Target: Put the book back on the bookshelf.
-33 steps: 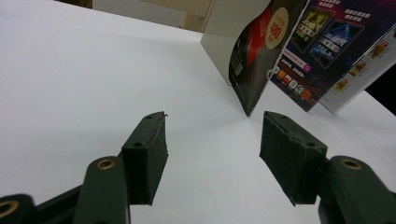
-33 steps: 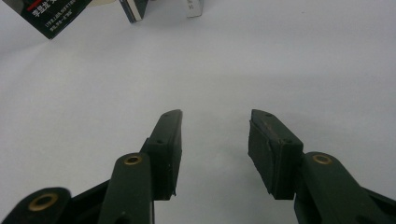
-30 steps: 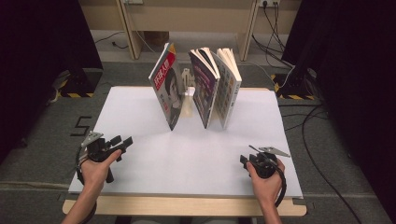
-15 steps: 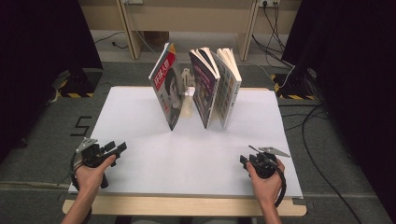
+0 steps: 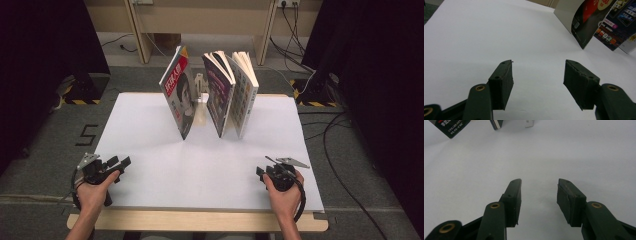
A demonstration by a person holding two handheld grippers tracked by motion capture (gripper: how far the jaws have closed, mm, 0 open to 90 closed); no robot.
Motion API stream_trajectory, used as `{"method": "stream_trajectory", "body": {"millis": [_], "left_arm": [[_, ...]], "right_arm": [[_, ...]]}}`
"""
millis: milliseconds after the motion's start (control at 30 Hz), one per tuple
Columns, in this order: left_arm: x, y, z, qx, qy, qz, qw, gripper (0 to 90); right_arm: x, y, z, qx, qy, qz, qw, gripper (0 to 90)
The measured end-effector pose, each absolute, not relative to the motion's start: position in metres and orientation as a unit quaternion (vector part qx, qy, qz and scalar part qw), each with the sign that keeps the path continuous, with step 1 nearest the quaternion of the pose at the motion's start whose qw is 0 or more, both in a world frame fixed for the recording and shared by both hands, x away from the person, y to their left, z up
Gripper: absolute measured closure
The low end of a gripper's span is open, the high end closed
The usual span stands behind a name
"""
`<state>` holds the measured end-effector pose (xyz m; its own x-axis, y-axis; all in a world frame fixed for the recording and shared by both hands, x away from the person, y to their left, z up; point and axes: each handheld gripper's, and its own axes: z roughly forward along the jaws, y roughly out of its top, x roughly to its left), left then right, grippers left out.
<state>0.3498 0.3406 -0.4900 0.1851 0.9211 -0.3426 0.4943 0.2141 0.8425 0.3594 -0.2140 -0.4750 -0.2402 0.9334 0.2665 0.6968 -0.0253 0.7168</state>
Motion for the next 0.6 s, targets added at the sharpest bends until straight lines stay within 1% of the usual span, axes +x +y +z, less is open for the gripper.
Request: {"method": "stream_trajectory", "body": {"millis": [267, 600], "left_arm": [[0.3430, 0.3406, -0.4955, 0.579, 0.606, 0.205, 0.505, 39.3], [0.3392, 0.3425, -0.4975, 0.582, 0.604, 0.205, 0.503, 39.3]], "right_arm": [[0.3593, -0.2146, -0.4750, 0.600, 0.680, 0.394, 0.147, 55.0], [0.3603, -0.2133, -0.4763, 0.597, 0.684, 0.392, 0.149, 55.0]]}}
